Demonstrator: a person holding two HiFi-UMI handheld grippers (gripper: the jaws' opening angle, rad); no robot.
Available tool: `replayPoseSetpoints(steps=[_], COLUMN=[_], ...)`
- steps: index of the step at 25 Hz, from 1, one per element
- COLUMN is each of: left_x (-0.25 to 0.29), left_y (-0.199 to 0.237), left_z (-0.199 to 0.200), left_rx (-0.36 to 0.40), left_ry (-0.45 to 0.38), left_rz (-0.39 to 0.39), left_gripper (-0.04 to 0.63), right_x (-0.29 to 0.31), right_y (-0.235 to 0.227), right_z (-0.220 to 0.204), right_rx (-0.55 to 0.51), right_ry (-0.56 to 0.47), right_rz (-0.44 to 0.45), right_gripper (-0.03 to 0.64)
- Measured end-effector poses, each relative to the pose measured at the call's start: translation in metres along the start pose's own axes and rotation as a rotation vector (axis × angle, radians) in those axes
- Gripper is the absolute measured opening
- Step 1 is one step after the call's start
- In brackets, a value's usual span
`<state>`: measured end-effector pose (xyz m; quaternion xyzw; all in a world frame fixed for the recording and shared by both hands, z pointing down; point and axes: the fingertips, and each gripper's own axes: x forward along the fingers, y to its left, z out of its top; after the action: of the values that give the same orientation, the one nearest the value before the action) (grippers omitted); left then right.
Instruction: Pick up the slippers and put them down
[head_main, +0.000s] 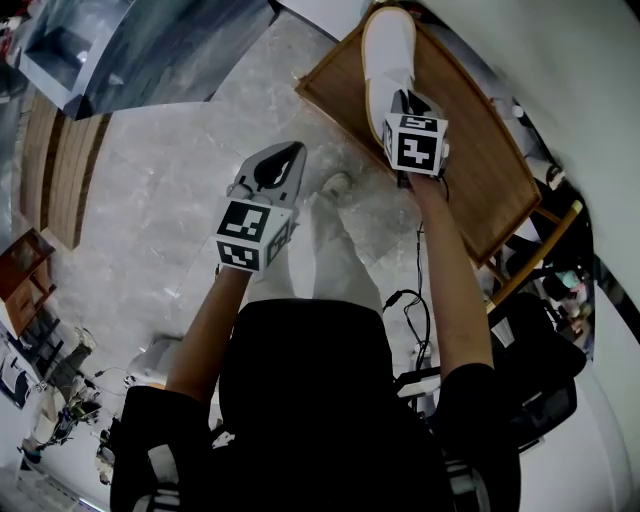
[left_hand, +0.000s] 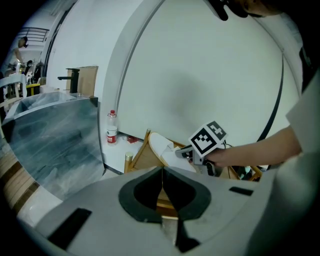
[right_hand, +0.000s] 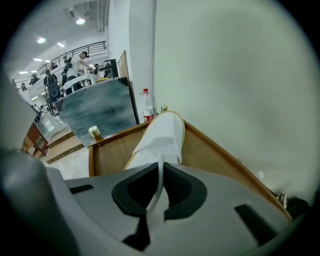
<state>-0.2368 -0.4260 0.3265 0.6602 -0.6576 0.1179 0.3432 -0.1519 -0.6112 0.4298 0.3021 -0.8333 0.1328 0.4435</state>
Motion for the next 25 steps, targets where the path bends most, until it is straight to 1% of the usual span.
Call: replayPoseSetpoints(steps=[5,12,15,21,25], left_x=[-0.006,-0.019,-0.028,-0.052,-0.074], left_y=[-0.006,-0.02,-0.027,-0.042,-0.052], left_z=[0.008,0.025,0.031,0.029,0.024], left_rx=[0.01,0.058,0.075,0.141,0.177], left_ry=[-0.002,-0.035,-0.041,-0.045,-0.028], left_rz=[-0.025,-0.076,-0.097,-0.139,-0.164], left_gripper=[0.008,0.008,0.006,0.006,0.008], right_x=[-0.02,-0.06,-0.083,-0.132,-0.166], right_y=[-0.002,0.005,0.009,0.013,0.019], right_z=[-0.002,-0.005,-0.003,-0.004,-0.012], right_rx=[0.006,-0.004,0.02,0.091,0.132], right_ry=[-0.011,-0.039,-0.066,-0.133,-0.164], right_rz=[-0.009,-0.012,-0.013,-0.047,-0.071], right_gripper=[0.011,0.009,0.009,0.009,0.009])
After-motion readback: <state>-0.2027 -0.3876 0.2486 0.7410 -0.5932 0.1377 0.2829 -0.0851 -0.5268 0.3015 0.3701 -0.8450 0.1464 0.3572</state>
